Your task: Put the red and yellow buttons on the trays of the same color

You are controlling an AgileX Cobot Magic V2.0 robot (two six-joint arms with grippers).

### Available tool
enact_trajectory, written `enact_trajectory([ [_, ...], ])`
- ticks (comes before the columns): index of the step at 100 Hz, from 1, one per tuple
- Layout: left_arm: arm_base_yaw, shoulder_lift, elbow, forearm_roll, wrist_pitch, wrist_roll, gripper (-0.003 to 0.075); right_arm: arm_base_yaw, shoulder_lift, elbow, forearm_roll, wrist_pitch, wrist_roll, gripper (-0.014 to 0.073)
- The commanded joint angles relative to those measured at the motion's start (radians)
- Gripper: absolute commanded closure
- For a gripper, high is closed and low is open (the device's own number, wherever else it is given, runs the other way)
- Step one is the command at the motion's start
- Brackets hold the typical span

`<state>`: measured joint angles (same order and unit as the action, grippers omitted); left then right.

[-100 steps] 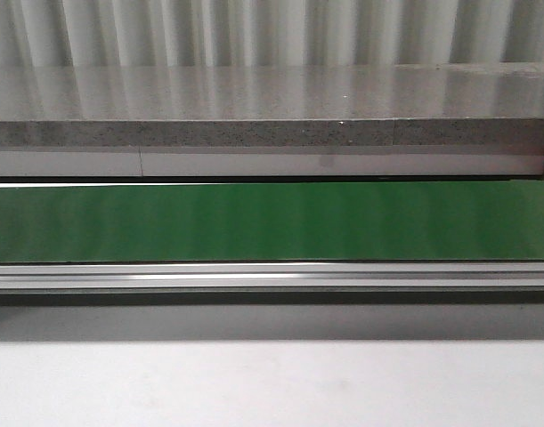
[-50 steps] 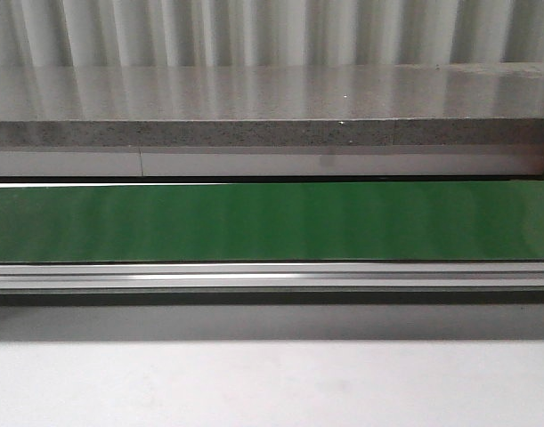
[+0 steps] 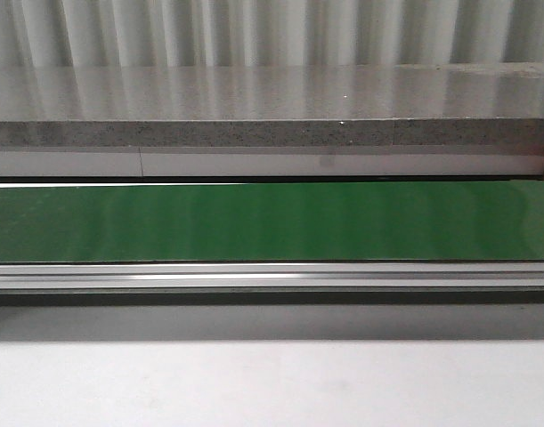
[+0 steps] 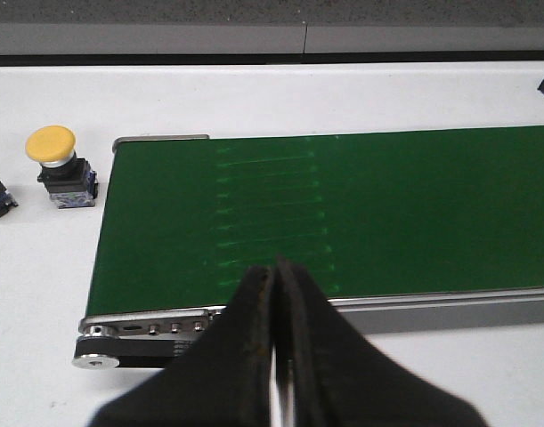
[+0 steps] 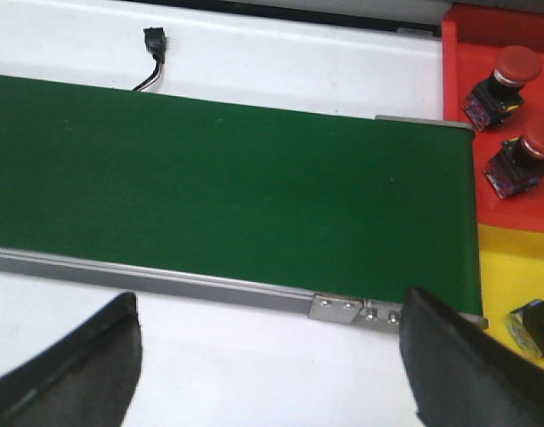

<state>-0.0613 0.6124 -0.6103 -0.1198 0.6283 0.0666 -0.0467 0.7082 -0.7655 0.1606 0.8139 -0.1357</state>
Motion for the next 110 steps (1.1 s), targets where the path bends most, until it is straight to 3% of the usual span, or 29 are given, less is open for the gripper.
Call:
enact_trajectory([
  [1,-0.005,0.0,-0.025,-0.008,-0.073,-0.007,0.074,0.003,-0.037,0.0,0.004,-0.051,-0.01,0.0036],
  [12,-0.005,0.0,-0.025,-0.008,-0.073,-0.007,0.074,0.003,-0.055,0.007,0.004,-0.046,-0.01,0.0183],
  [36,-0.005,0.0,-0.025,-0.008,-0.073,-0.007,0.074,0.003,-0.056,0.007,0.004,-0.056,-0.01,0.0669],
  [75,-0.005,0.0,-0.025,-0.008,-0.089,-0.007,0.0716,0.003,-0.056,0.007,0.004,-0.058,-0.01,0.0661],
  [87,-0.005,0.0,-0.025,-0.008,-0.079,-0.007,0.0554,0.003,-0.056,0.007,0.004,-0.058,-0.01,0.0661],
  [102,-0.005,0.0,-0.025,-0.008,-0.07,-0.007,0.0156,0.003,-0.056,0.007,0.004,-0.058,-0.01,0.0661],
  [110,-0.005,0.0,-0.025,-0.008,-0.076,-0.007,0.0034,0.003,-0.056,0.007,0.004,-0.058,-0.01,0.0661],
])
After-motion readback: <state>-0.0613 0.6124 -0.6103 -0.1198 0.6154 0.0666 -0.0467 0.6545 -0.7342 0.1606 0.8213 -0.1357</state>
